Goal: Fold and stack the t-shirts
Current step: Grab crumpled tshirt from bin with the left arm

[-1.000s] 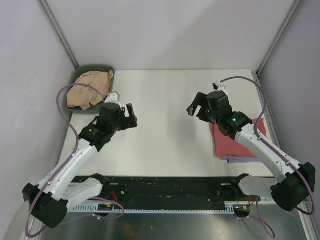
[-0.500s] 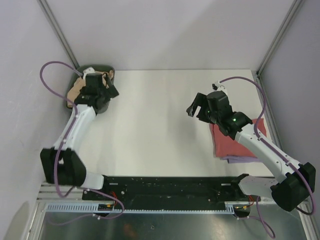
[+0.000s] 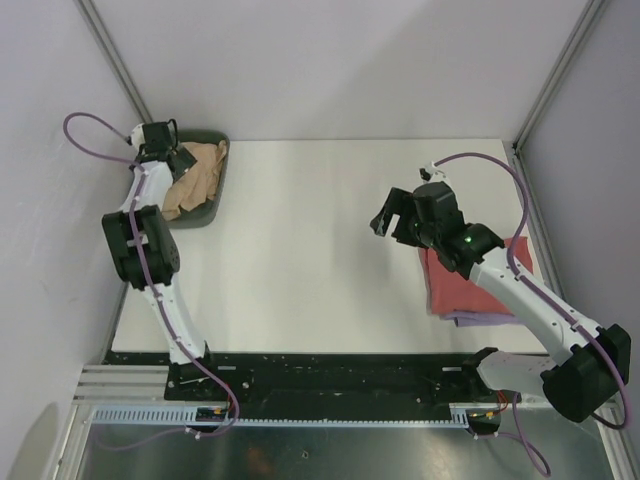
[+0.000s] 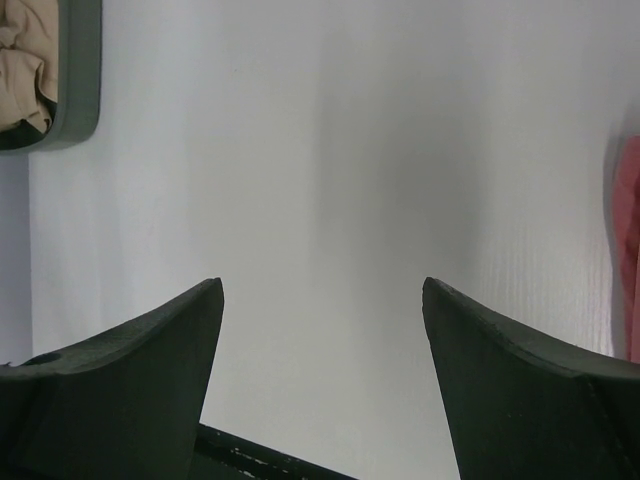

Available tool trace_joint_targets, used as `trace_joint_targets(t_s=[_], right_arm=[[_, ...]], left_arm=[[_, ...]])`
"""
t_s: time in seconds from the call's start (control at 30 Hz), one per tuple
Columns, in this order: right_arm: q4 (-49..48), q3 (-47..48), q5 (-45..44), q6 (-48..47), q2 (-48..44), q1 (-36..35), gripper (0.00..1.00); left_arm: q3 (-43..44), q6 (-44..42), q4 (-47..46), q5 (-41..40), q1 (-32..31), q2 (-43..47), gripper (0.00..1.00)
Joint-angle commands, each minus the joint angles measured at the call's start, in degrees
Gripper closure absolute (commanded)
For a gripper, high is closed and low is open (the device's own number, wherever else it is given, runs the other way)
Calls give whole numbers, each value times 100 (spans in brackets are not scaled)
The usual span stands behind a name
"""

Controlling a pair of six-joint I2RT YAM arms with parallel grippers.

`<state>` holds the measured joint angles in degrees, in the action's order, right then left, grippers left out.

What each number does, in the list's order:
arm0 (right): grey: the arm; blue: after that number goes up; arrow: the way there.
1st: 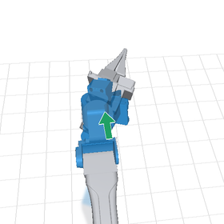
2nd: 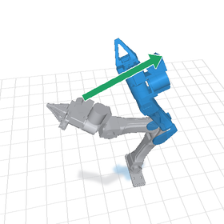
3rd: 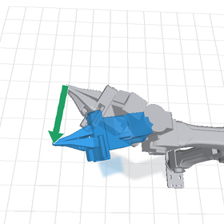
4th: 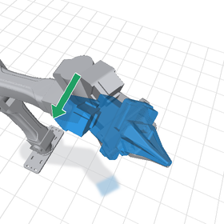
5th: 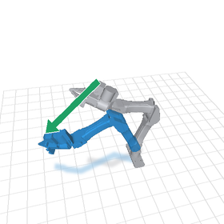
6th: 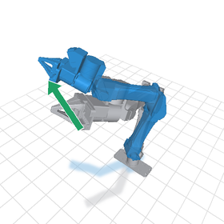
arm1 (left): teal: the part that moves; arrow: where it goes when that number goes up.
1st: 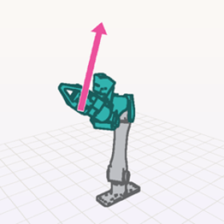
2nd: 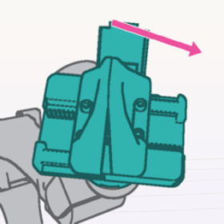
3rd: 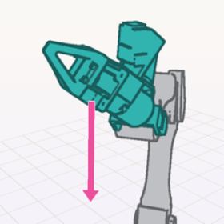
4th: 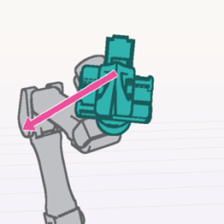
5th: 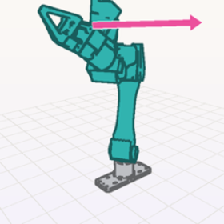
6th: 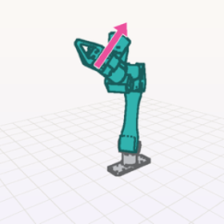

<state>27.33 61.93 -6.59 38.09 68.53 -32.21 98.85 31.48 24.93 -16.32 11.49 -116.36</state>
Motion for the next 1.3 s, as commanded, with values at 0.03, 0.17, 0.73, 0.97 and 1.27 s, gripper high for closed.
trace_joint_targets(t_s=[0.03, 0.17, 0.73, 0.97, 1.27], right_arm=[[47, 47, 57, -287, 147, 31, 15], [-1, 43, 145, -356, 245, 42, 15], [-144, 46, 321, -290, 411, -52, 16], [-175, 47, 304, -259, 347, -79, 17], [-145, 47, 226, -278, 148, -84, 17]], left_arm=[[966, -73, -134, -248, 118, -1008, 0], [1384, -26, -100, -177, 162, -1563, 1], [1522, 206, -132, 564, 64, -1289, 100], [84, 271, -1245, 916, -217, 518, 100], [-1168, 127, -2239, 1276, -904, 2651, 100]])
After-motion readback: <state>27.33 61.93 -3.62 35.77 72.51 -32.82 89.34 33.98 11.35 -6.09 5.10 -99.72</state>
